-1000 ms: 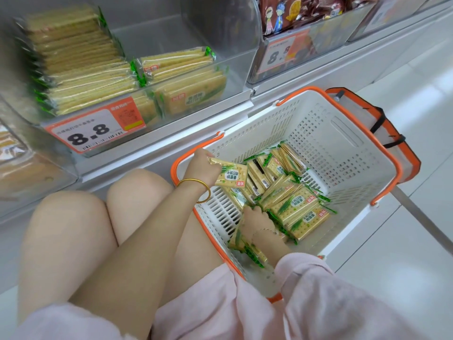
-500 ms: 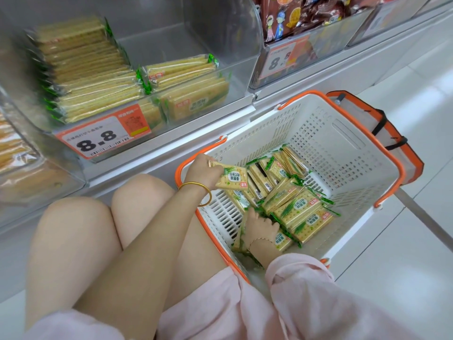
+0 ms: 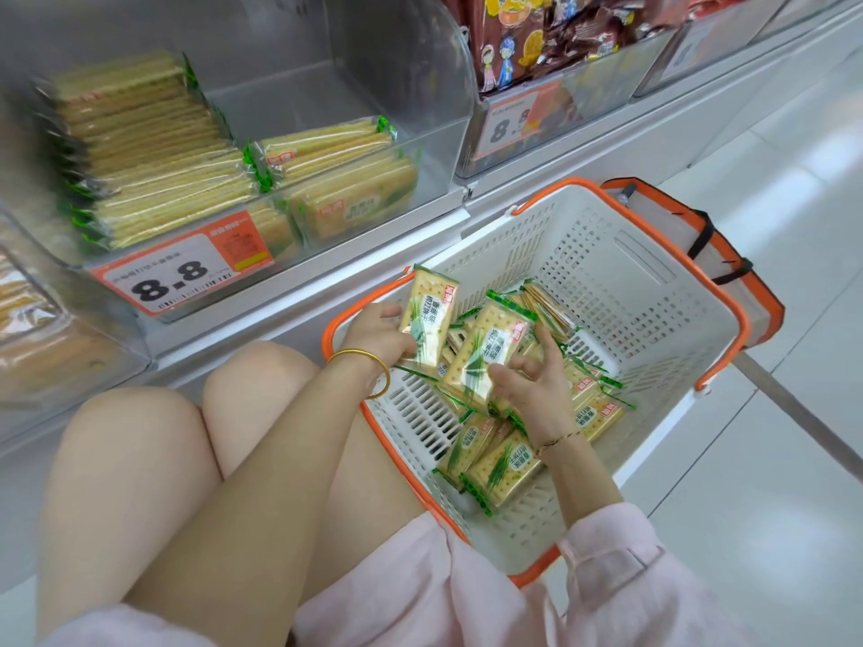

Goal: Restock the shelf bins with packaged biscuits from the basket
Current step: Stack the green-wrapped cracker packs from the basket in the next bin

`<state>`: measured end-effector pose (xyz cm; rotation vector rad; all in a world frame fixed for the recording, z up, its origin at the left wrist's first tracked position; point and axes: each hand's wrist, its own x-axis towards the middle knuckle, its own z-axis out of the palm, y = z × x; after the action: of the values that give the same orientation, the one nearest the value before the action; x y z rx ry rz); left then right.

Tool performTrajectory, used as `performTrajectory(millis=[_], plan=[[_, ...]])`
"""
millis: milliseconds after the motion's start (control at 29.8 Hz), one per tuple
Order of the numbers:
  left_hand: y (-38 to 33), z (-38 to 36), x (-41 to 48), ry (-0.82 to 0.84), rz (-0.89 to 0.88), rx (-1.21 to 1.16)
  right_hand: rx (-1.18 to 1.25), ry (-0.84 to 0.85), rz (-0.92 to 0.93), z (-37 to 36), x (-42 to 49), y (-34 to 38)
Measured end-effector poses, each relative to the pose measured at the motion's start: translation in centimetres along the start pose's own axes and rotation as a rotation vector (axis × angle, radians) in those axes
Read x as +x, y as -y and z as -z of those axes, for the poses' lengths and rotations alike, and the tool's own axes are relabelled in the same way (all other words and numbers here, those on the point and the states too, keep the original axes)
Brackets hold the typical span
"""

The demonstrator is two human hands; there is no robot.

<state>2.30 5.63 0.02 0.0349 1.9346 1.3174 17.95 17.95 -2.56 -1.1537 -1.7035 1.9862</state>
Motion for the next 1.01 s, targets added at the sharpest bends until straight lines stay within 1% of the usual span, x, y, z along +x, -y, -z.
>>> performTrajectory(millis=[101,235,402,503,637,704,771,838,905,938,1005], plan=[[0.1,-0.1,-0.2,0.084,-0.011,0.005,-0.044,0.014,0.035,-0.2,-0.2,0.9],[0.0,-0.2,-0.6,0.178,0.006,0.009,-0.031,0.040,0.053,-0.7,0.3,1.2],[-0.3,-0.1,-1.2,0.224,-0.029,-0.038,-0.063,0.034,0.102,-1.6,0.5,2.1],[-0.5,-0.2,-1.6,0.259,-0.038,-0.071,-0.062,0.061,0.130,-2.4,0.2,3.2],[-1.0,-0.1,-2.6,0.319,-0.072,-0.165,-0.075,0.096,0.210,-3.7,-0.4,4.7],[-1.6,0.2,-3.3,0.308,-0.149,-0.157,-0.081,0.150,0.267,-4.1,-0.7,5.8],[-2.6,0.7,-4.1,0.240,-0.245,-0.135,-0.081,0.237,0.305,-4.3,-0.8,7.3],[-4.1,1.4,-4.7,0.181,-0.350,-0.162,-0.049,0.353,0.286,-4.3,-0.5,8.9],[-6.1,2.1,-5.5,0.165,-0.473,-0.197,-0.016,0.474,0.252,-4.3,-0.4,11.1],[-7.3,2.5,-5.8,0.168,-0.540,-0.205,-0.032,0.504,0.282,-4.5,-0.2,12.3],[-9.7,3.3,-6.4,0.144,-0.678,-0.170,-0.083,0.508,0.401,-5.2,0.0,15.3]])
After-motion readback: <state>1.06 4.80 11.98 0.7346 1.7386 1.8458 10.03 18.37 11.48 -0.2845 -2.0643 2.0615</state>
